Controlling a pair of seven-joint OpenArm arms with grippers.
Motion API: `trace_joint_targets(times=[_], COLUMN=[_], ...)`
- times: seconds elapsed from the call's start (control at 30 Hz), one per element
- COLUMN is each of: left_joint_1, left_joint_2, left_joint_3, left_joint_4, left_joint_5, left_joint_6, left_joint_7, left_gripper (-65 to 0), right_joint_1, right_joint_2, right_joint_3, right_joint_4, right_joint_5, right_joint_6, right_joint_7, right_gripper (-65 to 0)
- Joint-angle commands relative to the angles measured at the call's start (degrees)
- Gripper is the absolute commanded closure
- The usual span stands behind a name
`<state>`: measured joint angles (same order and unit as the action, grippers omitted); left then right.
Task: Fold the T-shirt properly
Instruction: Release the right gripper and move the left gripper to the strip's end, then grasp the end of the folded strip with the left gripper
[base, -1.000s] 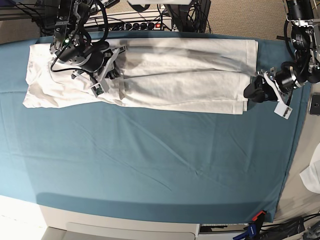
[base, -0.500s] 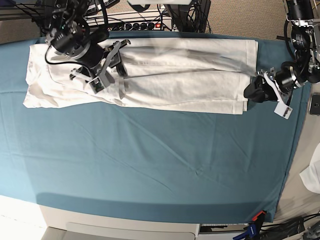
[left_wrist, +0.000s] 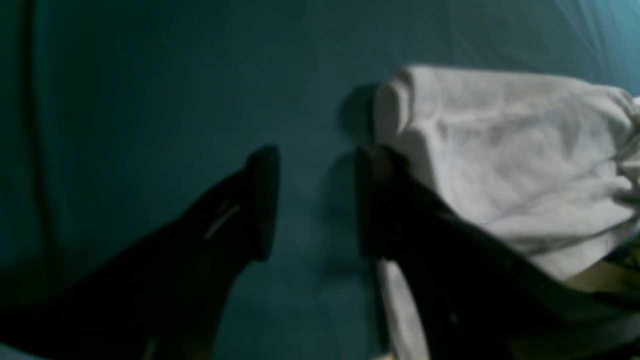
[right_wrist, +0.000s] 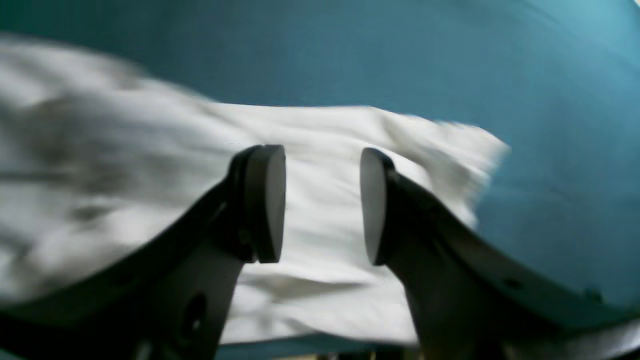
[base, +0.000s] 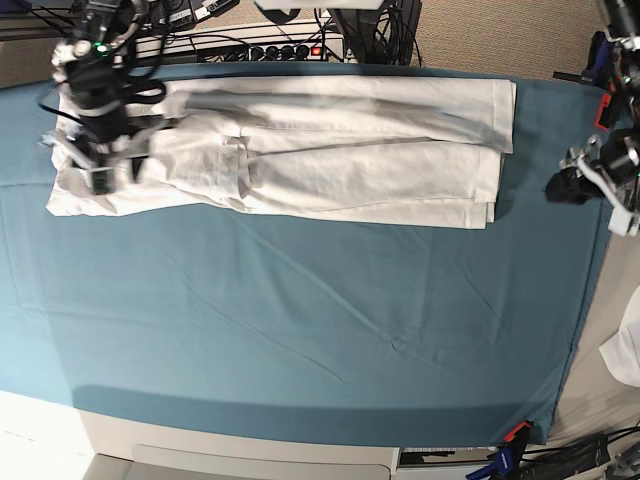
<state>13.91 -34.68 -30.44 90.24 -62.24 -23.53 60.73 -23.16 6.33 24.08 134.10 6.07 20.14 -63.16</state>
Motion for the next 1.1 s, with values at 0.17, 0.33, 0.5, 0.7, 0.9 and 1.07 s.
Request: trace_joint_targets(times=[0.17, 0.33, 0.5, 0.7, 0.9, 1.07], left_joint_1=[6.14, 6.19, 6.08, 4.55, 2.91, 2.91], left_joint_2=[-1.42, 0.28, 1.68, 1.70, 2.45, 4.07], left_joint_3=[-0.07, -0.07, -0.07, -0.07, -0.04, 3.52], left_joint_4=[0.70, 0.50, -0.61, -7.13, -11.61, -11.58], left_joint_5=[-8.35, -8.52, -8.48, -8.90, -12.59, -14.10], left_joint_6=[-2.01, -1.99, -1.97, -1.95, -3.21, -3.54], left_joint_7=[2.32, 1.81, 1.79, 1.27, 2.54, 2.95], left_gripper=[-26.7, -26.7, -26.7, -26.7, -26.7, -26.7], right_joint_1=[0.46, 2.14, 4.81, 7.15, 7.30, 7.30], right_joint_2=[-2.23, -2.21, -2.19, -2.21, -2.21, -2.21], right_joint_3=[12.41, 17.70, 19.54, 19.54, 19.54, 19.54], right_joint_4=[-1.77, -7.63, -13.70, -17.55, -17.55, -17.55], right_joint_5=[11.04, 17.33, 19.23, 20.11, 20.02, 20.04], right_joint_6=[-2.84, -1.49, -1.25, -0.59, -0.50, -0.50], right_joint_7=[1.27, 1.22, 1.22, 1.14, 1.16, 1.22], right_gripper=[-24.8, -24.8, -24.8, -24.8, -24.8, -24.8])
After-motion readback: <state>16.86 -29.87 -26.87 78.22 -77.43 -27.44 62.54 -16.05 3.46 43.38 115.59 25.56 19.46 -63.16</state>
